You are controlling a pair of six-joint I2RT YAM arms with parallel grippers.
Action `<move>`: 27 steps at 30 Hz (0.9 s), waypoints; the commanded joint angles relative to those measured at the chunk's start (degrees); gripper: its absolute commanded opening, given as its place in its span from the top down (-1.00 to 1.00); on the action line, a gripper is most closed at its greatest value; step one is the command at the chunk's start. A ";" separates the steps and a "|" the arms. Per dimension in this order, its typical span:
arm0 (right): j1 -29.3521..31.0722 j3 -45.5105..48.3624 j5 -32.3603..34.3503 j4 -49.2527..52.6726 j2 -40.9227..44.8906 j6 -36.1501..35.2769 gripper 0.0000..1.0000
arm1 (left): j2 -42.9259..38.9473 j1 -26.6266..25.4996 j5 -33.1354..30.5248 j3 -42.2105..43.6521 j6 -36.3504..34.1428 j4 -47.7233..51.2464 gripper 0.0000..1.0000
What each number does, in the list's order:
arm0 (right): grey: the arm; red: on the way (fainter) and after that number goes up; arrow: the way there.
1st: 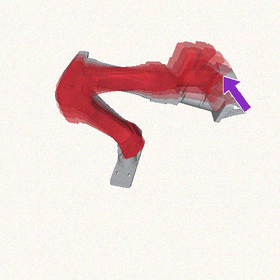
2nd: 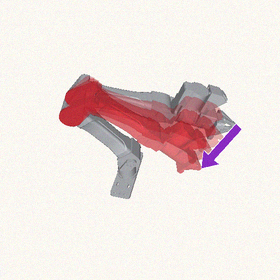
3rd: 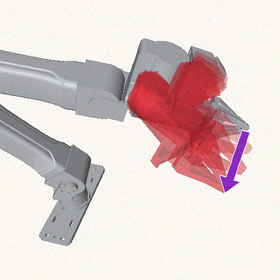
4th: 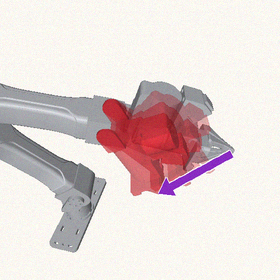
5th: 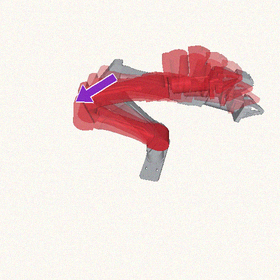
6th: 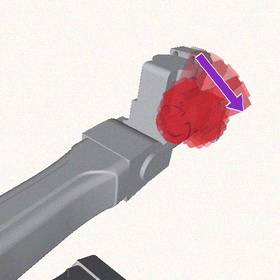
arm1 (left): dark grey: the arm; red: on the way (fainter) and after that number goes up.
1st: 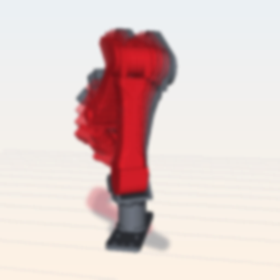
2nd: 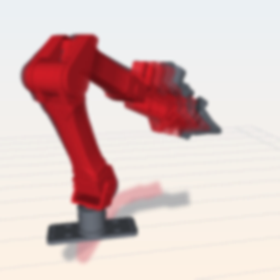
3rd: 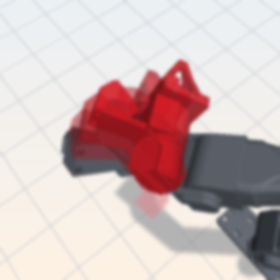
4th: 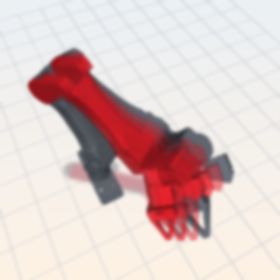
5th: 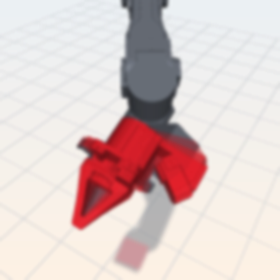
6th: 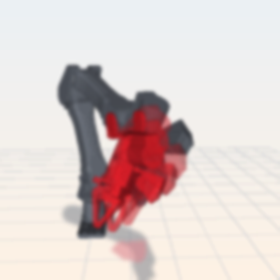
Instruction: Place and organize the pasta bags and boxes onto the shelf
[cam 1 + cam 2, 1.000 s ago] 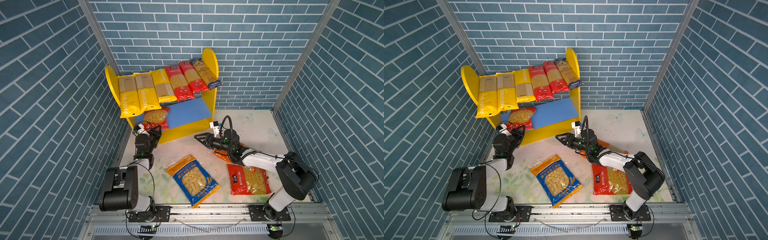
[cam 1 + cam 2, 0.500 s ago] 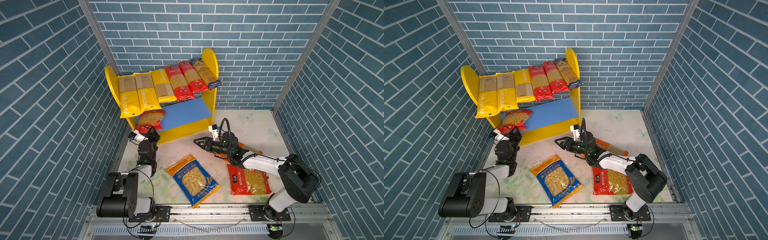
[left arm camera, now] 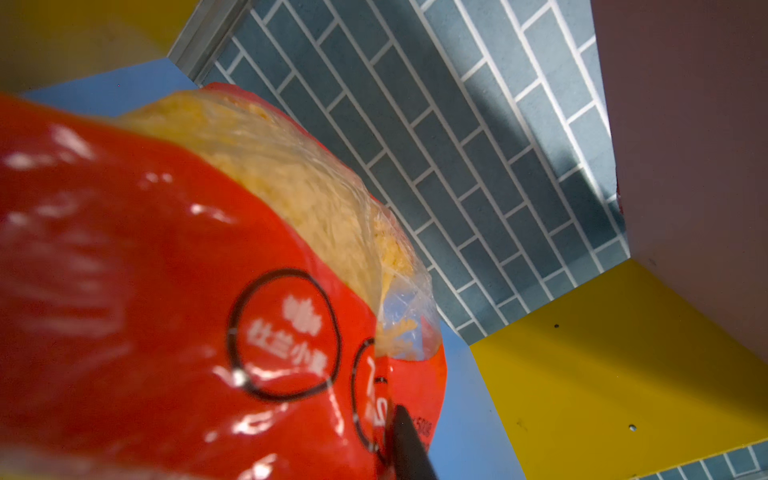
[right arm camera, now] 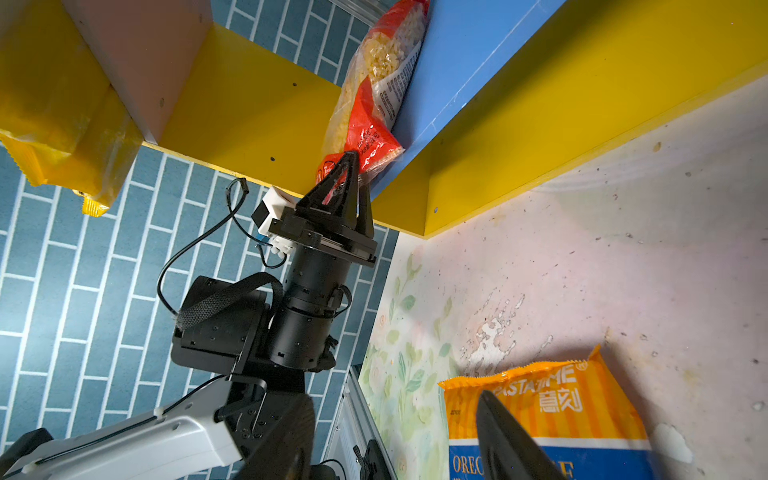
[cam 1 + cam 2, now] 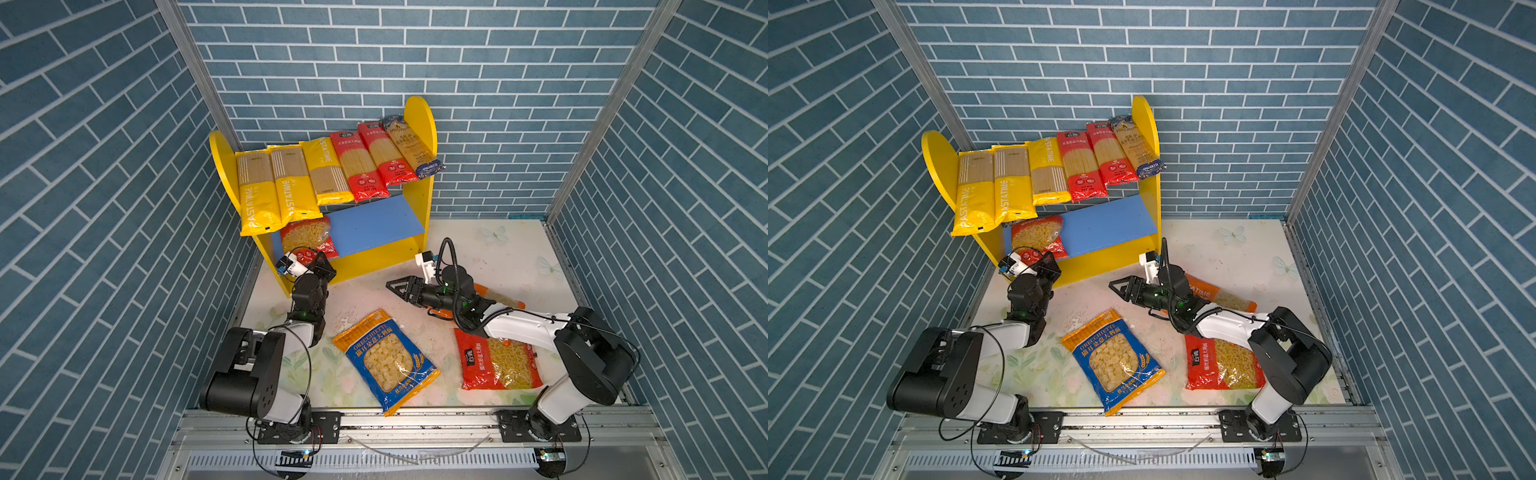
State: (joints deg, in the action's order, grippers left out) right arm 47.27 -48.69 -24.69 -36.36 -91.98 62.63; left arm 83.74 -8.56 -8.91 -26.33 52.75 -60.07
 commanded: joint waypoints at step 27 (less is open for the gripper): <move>-1.60 5.64 11.68 34.52 21.93 -16.55 -0.23 | -44.77 0.23 18.20 -10.89 -18.04 73.84 -0.44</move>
State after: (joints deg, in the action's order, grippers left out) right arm 46.76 -43.11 -16.67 -15.31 -74.91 52.86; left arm 39.72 -8.38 3.73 -37.67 37.52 8.91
